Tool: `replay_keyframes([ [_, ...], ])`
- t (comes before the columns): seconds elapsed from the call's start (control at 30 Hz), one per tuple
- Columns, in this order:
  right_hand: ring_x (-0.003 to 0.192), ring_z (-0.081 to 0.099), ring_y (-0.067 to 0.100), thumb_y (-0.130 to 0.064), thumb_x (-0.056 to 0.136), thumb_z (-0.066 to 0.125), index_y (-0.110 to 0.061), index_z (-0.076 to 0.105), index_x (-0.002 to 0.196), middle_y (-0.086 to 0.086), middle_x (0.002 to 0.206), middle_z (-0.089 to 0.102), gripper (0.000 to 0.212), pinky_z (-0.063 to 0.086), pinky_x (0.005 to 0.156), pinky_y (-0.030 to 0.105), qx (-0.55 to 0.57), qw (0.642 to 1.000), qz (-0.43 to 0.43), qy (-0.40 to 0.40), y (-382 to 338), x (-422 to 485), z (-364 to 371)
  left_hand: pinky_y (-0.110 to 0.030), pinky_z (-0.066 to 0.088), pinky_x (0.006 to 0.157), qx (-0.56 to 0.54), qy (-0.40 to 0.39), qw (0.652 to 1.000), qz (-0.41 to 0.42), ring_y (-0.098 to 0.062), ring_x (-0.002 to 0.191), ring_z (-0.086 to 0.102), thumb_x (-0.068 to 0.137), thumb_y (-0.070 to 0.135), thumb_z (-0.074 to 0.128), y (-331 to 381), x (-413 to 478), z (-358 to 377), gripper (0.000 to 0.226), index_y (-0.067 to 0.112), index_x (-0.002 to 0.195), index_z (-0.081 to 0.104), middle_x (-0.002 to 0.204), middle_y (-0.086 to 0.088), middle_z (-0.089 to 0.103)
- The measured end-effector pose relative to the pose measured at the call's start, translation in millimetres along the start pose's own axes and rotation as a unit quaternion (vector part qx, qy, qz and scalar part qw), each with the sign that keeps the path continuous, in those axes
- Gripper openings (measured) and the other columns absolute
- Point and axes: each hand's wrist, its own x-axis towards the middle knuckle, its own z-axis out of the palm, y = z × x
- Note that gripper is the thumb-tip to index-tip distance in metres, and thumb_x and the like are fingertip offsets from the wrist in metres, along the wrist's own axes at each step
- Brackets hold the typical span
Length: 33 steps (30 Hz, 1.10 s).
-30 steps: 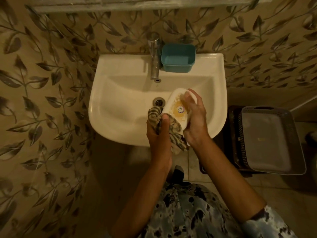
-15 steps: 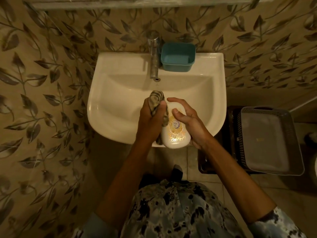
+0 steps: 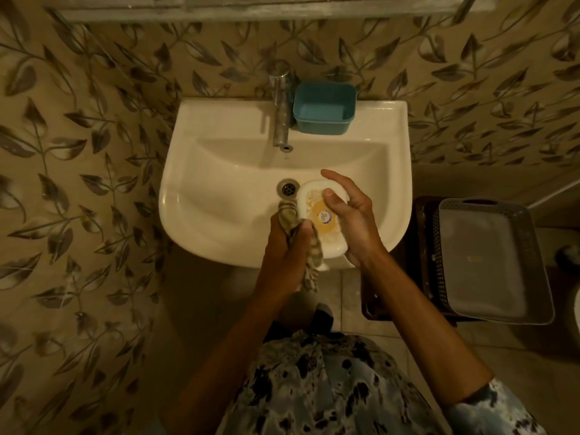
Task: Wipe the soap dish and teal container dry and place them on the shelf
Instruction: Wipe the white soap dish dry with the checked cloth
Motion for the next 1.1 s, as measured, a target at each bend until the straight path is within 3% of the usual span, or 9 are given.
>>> replay_keyframes([
  [0.1,0.103,0.065,0.028,-0.003,0.094,0.053,-0.020,0.061,0.121,0.013,0.118,0.066,0.033,0.057,0.084,0.035,-0.002,0.994,0.012,-0.110,-7.1,-1.9,0.9,-0.012,0.048,0.070,0.013,0.024,1.000,0.010,0.004,0.088,0.060,0.096,0.033,0.048,17.7,25.7,-12.3,0.024,0.023,0.118,0.048,0.103,0.007,0.061],
  [0.17,0.107,0.065,0.032,-0.006,0.094,0.052,-0.020,0.057,0.127,0.017,0.125,0.063,0.036,0.057,0.086,0.038,0.011,0.989,0.031,-0.146,-11.2,-1.4,0.2,-0.023,0.052,0.073,-0.003,0.012,1.000,0.011,-0.008,0.091,0.064,0.094,0.037,0.051,24.4,34.9,-17.8,0.026,0.024,0.117,0.051,0.104,0.002,0.065],
  [0.23,0.109,0.065,0.033,-0.009,0.094,0.054,-0.024,0.053,0.132,0.017,0.125,0.064,0.041,0.055,0.088,0.041,-0.005,0.987,0.043,-0.156,-15.1,1.3,-1.4,-0.026,0.054,0.063,-0.045,-0.002,0.999,-0.001,-0.017,0.088,0.067,0.091,0.042,0.055,25.0,33.9,-18.7,0.032,0.024,0.118,0.055,0.104,-0.002,0.068],
  [0.3,0.096,0.070,0.027,-0.014,0.090,0.062,-0.027,0.053,0.129,0.008,0.108,0.072,0.042,0.059,0.078,0.038,0.009,0.990,0.072,-0.121,-18.2,3.9,-4.0,-0.028,0.056,0.061,-0.104,0.017,0.994,-0.008,-0.021,0.088,0.067,0.089,0.039,0.059,20.1,27.2,-16.9,0.034,0.022,0.119,0.058,0.106,-0.005,0.068],
  [0.37,0.081,0.070,0.020,-0.020,0.083,0.067,-0.022,0.060,0.113,0.002,0.089,0.072,0.031,0.057,0.067,0.033,0.088,0.988,0.107,-0.062,-18.5,2.5,-7.4,-0.038,0.059,0.076,-0.177,0.065,0.982,-0.023,-0.023,0.098,0.067,0.088,0.034,0.061,14.0,22.4,-15.5,0.037,0.017,0.121,0.058,0.112,-0.007,0.067],
  [0.47,0.091,0.067,0.025,-0.016,0.082,0.065,-0.016,0.061,0.091,0.007,0.095,0.064,0.010,0.055,0.083,0.043,0.221,0.964,0.141,-0.046,-3.4,-6.0,-7.8,-0.047,0.054,0.090,-0.279,0.120,0.952,-0.041,-0.023,0.108,0.065,0.080,0.038,0.065,7.8,20.2,-14.4,0.050,0.014,0.124,0.056,0.119,-0.008,0.066],
  [0.67,0.088,0.072,0.027,-0.021,0.068,0.076,-0.021,0.070,0.097,0.012,0.102,0.073,0.030,0.059,0.064,0.035,0.155,0.980,0.126,0.016,15.7,-26.5,14.5,-0.022,0.055,0.082,-0.198,0.151,0.969,-0.008,-0.007,0.100,0.065,0.092,0.030,0.057,-14.3,11.6,-12.6,0.036,0.019,0.126,0.054,0.115,0.001,0.064],
  [0.9,0.084,0.072,0.022,-0.009,0.070,0.075,-0.014,0.073,0.097,0.007,0.095,0.074,0.027,0.059,0.067,0.031,0.003,0.990,0.102,-0.101,-6.2,-13.6,-3.8,-0.001,0.043,0.070,0.003,0.034,0.997,0.075,0.018,0.083,0.057,0.096,0.026,0.051,-11.4,22.5,-39.4,0.009,0.031,0.103,0.054,0.097,0.015,0.060],
  [1.1,0.082,0.073,0.022,-0.007,0.068,0.074,-0.018,0.078,0.086,0.005,0.088,0.076,0.021,0.060,0.068,0.030,-0.040,0.977,0.109,-0.180,-16.7,-7.8,-11.1,-0.021,0.054,0.084,0.040,-0.123,0.990,0.052,-0.009,0.097,0.065,0.091,0.036,0.052,3.6,37.1,-49.4,0.031,0.015,0.113,0.059,0.108,-0.005,0.067],
])
